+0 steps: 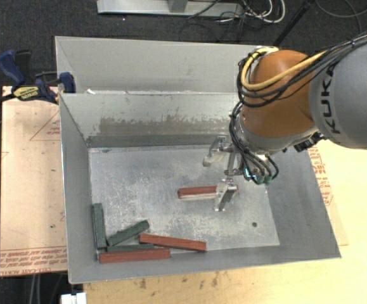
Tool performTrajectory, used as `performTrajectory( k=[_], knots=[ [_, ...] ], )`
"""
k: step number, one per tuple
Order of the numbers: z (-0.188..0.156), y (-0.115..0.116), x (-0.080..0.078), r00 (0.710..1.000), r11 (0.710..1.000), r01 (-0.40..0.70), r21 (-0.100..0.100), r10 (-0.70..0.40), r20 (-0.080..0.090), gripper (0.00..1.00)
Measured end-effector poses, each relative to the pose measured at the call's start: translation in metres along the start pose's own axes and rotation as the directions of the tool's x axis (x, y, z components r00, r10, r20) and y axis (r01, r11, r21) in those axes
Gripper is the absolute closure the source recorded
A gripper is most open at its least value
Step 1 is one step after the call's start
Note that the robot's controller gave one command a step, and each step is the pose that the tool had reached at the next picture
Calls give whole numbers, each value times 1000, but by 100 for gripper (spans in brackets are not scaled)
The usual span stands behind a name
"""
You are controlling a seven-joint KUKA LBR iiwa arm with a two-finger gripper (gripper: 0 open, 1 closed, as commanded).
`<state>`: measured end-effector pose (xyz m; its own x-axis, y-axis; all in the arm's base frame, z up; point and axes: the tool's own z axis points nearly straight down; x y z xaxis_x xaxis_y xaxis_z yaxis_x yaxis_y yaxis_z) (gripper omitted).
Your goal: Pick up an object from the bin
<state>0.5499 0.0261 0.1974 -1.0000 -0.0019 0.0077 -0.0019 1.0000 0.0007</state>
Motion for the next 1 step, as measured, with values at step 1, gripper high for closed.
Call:
performTrajectory(
  k=[1],
  knots=[
    [-5,0,-2,1000,1000,-1,0,1,8,0]
  ],
)
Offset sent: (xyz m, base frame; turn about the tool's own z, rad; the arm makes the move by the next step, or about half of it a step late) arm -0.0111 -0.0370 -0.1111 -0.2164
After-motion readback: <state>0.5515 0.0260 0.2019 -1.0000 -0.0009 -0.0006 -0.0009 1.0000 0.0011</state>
